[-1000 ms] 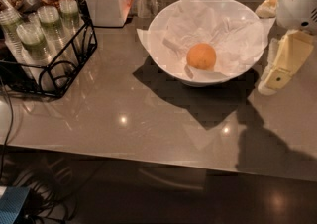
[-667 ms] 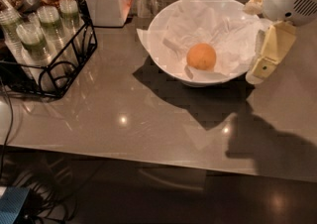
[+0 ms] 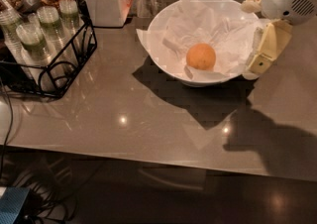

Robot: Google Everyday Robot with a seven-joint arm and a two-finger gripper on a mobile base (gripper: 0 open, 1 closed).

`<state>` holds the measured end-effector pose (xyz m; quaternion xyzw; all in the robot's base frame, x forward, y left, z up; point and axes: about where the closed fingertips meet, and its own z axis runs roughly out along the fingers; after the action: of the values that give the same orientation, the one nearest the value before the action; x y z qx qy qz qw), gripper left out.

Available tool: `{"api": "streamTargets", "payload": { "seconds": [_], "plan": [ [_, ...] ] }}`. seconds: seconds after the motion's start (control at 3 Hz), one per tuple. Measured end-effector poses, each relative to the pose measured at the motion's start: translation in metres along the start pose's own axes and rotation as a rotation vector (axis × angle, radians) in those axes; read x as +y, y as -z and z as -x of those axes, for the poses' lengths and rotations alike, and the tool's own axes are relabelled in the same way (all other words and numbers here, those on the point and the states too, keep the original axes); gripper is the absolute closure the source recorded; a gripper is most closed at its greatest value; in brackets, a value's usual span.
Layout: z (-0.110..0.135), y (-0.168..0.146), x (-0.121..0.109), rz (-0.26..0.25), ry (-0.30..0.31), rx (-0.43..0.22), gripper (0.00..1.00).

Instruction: Pick orange from white bowl

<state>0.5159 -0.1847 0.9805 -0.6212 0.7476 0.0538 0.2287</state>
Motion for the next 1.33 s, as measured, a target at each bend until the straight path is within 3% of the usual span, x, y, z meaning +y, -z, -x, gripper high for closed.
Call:
{"api": "streamTargets", "payload": {
  "seconds": [0.67,1.33],
  "plan": [
    [0.032,-0.037,-0.04,0.088,0.038,-0.122,0.0],
    [0.037,-0.045,-0.051,0.077,0.039,-0.156,0.31]
  ]
}}
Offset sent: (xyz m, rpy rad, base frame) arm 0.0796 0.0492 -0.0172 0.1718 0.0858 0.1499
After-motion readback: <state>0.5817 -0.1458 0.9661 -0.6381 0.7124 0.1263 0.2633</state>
